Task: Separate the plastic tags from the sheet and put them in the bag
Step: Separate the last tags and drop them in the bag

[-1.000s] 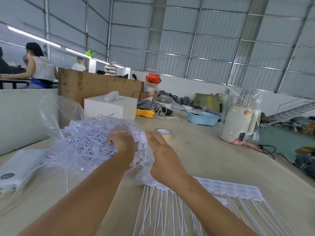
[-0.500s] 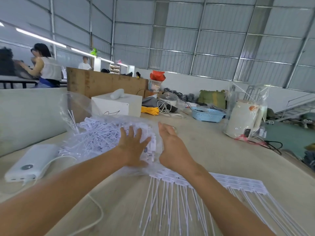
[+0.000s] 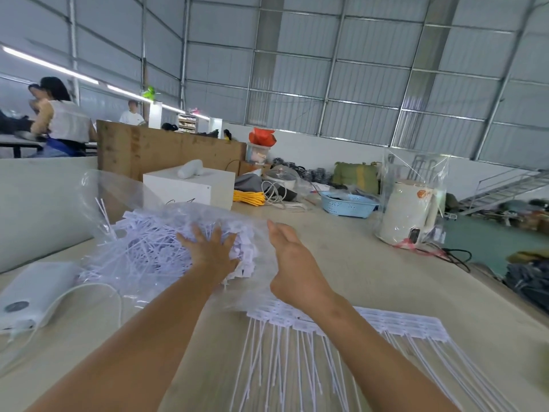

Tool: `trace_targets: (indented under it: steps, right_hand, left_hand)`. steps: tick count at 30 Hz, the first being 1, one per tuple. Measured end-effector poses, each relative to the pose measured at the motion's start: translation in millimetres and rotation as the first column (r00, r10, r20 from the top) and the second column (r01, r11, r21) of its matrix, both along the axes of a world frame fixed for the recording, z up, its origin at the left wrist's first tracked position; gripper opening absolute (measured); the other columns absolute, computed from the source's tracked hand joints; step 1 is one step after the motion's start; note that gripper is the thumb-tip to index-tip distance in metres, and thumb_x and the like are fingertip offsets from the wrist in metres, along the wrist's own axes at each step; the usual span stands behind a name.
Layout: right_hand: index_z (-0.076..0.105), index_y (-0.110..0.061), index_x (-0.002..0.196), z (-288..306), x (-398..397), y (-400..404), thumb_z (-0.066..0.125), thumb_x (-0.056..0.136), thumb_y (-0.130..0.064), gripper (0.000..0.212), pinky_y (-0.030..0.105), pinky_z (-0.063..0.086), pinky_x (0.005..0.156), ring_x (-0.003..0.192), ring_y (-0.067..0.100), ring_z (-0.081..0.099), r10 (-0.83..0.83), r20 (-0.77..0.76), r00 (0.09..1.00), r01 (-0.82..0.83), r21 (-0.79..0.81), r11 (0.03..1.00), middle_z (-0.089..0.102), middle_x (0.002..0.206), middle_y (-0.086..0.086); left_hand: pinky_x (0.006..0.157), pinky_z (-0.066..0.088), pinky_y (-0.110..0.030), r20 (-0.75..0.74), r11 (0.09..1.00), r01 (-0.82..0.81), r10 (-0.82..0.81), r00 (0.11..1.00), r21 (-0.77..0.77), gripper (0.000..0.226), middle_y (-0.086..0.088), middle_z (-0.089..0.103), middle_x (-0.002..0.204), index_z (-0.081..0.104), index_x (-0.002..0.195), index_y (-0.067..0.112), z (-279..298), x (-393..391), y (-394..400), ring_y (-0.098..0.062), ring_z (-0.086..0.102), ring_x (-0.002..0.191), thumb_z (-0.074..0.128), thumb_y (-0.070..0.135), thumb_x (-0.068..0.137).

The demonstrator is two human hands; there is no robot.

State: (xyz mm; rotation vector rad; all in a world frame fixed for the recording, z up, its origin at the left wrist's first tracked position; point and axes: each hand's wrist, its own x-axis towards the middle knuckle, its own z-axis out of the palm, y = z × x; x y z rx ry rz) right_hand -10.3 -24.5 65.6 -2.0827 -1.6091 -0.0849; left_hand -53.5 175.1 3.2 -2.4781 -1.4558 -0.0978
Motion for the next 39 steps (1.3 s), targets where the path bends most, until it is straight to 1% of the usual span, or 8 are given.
trace_targets:
  steps: [6, 11, 15, 19, 21, 24, 34, 39]
  right_hand:
    - [0.002, -0.024, 0.151, -6, 13, 13, 0.056, 0.076, 0.006, 0.097, 0.023, 0.030, 0.046, 0.074, 0.020, 0.048, -0.092, 0.169, 0.981, 0.111, -0.105, 0.988, 0.003, 0.152, 0.003]
    - [0.041, -0.038, 0.139, -2, 11, -1, 0.059, 0.088, -0.009, 0.061, 0.022, 0.041, 0.092, 0.117, 0.027, 0.053, 0.066, -0.041, 0.997, -0.070, -0.114, 0.991, 0.014, 0.151, 0.010]
    - [0.057, -0.024, 0.128, 14, 23, -41, 0.063, 0.089, -0.019, 0.039, 0.001, 0.039, 0.085, 0.101, 0.004, 0.055, 0.225, -0.217, 0.950, -0.198, 0.139, 0.970, 0.055, 0.105, -0.010]
    - [0.062, -0.018, 0.123, 7, 59, -82, 0.064, 0.089, -0.021, 0.035, 0.013, 0.043, 0.089, 0.102, 0.013, 0.063, 0.007, -0.184, 0.983, 0.007, 0.074, 0.997, 0.062, 0.119, 0.002]
    - [0.064, -0.013, 0.120, -8, 81, -103, 0.062, 0.090, -0.020, 0.031, 0.017, 0.041, 0.091, 0.103, 0.017, 0.063, -0.142, -0.107, 0.984, 0.137, -0.051, 0.989, 0.065, 0.119, 0.006]
    - [0.066, -0.008, 0.117, -34, 108, -128, 0.059, 0.091, -0.015, 0.028, 0.020, 0.041, 0.094, 0.107, 0.020, 0.062, -0.266, 0.009, 0.964, 0.264, -0.179, 0.948, 0.066, 0.119, 0.009]
    - [0.070, -0.005, 0.093, -85, 123, -142, 0.054, 0.091, -0.017, 0.020, 0.034, 0.045, 0.083, 0.091, 0.030, 0.061, -0.216, 0.074, 0.974, 0.222, -0.083, 0.972, 0.068, 0.096, 0.013]
    - [0.070, -0.015, 0.098, -89, 121, -133, 0.054, 0.090, -0.023, 0.019, 0.028, 0.039, 0.085, 0.089, 0.022, 0.057, -0.175, 0.142, 0.974, 0.199, -0.174, 0.965, 0.066, 0.094, 0.008]
  left_hand:
    - [0.100, -0.008, -0.074, -0.088, 0.992, 0.121, -0.125, 0.988, -0.044, 0.087, -0.005, -0.023, 0.156, -0.006, 0.147, 0.042, 20, -10, -18, -0.049, -0.016, 0.139, 0.020, 0.085, 0.076]
    - [0.105, -0.007, -0.070, -0.289, 0.987, 0.162, -0.152, 0.945, 0.011, 0.066, -0.010, -0.023, 0.155, 0.002, 0.148, 0.044, 34, -28, -50, -0.046, -0.014, 0.140, 0.031, 0.063, 0.093]
    - [0.111, 0.000, -0.065, -0.348, 0.982, 0.168, -0.190, 0.918, -0.091, 0.055, -0.010, -0.012, 0.158, 0.009, 0.150, 0.037, 46, -38, -89, -0.041, -0.008, 0.143, 0.033, 0.040, 0.101]
    - [0.105, 0.028, -0.052, -0.410, 0.970, 0.226, -0.245, 0.879, -0.095, 0.041, -0.011, 0.040, 0.142, 0.039, 0.138, 0.016, 64, -44, -139, -0.036, 0.036, 0.132, 0.040, 0.018, 0.098]
    - [0.072, 0.041, -0.031, -0.372, 0.932, 0.359, -0.348, 0.860, -0.042, 0.030, -0.004, 0.057, 0.115, 0.052, 0.122, 0.014, 66, -39, -165, -0.028, 0.054, 0.111, 0.044, 0.008, 0.093]
    - [0.048, 0.019, -0.024, -0.233, 0.821, 0.571, -0.550, 0.802, 0.028, 0.009, -0.004, 0.060, 0.102, 0.056, 0.086, 0.013, 65, -24, -202, -0.022, 0.059, 0.092, 0.050, 0.007, 0.089]
    - [0.094, 0.041, -0.036, 0.144, 0.626, 0.767, -0.754, 0.641, -0.143, 0.032, -0.010, 0.055, 0.126, 0.057, 0.123, 0.017, 9, 64, -201, -0.030, 0.051, 0.117, 0.052, 0.025, 0.093]
    - [0.093, 0.042, -0.034, 0.274, 0.583, 0.795, -0.747, 0.605, -0.168, 0.032, -0.004, 0.057, 0.122, 0.060, 0.119, 0.021, -8, 68, -189, -0.024, 0.055, 0.111, 0.055, 0.035, 0.091]
